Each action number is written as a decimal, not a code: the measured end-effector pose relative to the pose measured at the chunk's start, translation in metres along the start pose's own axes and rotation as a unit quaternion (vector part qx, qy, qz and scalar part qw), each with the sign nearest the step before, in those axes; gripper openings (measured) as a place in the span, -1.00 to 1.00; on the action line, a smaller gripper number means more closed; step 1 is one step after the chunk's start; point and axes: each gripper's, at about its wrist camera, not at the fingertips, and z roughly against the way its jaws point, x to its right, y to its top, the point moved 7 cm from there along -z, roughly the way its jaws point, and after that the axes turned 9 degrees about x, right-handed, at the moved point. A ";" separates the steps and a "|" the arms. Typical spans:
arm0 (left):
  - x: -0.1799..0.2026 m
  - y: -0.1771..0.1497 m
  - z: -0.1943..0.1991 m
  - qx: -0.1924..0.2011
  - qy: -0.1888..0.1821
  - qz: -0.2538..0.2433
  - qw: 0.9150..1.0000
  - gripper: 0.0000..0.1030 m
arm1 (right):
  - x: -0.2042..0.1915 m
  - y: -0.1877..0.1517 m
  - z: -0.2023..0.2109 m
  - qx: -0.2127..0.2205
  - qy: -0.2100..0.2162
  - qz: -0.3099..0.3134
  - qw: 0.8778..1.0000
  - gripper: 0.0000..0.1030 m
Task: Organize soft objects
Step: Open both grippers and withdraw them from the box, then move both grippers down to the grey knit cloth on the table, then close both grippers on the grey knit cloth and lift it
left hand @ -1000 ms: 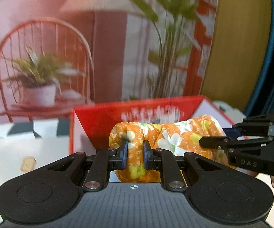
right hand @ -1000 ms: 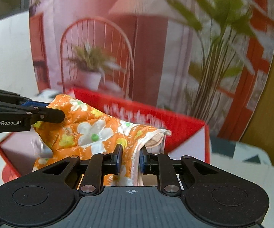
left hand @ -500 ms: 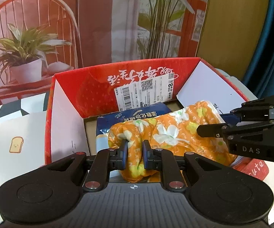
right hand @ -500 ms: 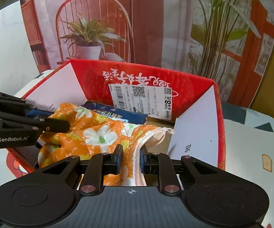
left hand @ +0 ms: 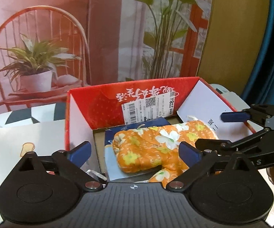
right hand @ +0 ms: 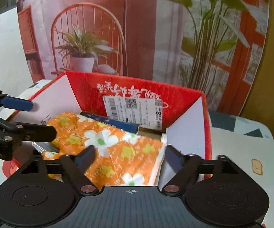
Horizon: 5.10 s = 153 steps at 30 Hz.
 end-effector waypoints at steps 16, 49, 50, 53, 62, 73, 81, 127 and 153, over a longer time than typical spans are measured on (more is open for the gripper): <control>-0.014 -0.003 0.055 0.055 0.035 0.039 0.997 1.00 | 0.004 0.007 0.046 0.084 -0.007 -0.040 0.996 0.99; 0.001 -0.120 0.132 0.022 0.074 0.060 0.995 1.00 | -0.025 -0.093 0.139 0.110 -0.002 -0.058 0.992 0.99; 0.003 -0.125 0.132 0.017 0.075 0.056 0.995 1.00 | -0.027 -0.100 0.139 0.101 -0.004 -0.059 0.993 0.99; 0.008 -0.137 0.131 0.006 0.077 0.045 0.996 1.00 | -0.031 -0.117 0.140 0.084 -0.002 -0.064 0.994 0.99; 0.019 -0.163 0.134 -0.017 0.070 0.034 0.997 1.00 | -0.049 -0.151 0.152 0.042 -0.004 -0.043 0.998 0.99; 0.012 -0.187 0.127 -0.056 0.064 0.059 0.995 1.00 | -0.058 -0.178 0.151 -0.022 -0.015 -0.033 0.999 0.99; 0.005 -0.202 0.112 -0.088 0.050 0.088 0.991 0.99 | -0.038 -0.198 0.134 -0.068 -0.038 -0.078 0.994 0.99; 0.019 -0.200 0.131 -0.065 -0.008 0.091 0.994 -0.58 | -0.041 -0.194 0.151 -0.059 0.022 -0.100 0.993 -0.42; 0.027 -0.037 0.200 0.188 0.040 0.017 0.981 -0.59 | -0.036 -0.029 0.184 0.134 0.065 -0.027 0.988 -0.48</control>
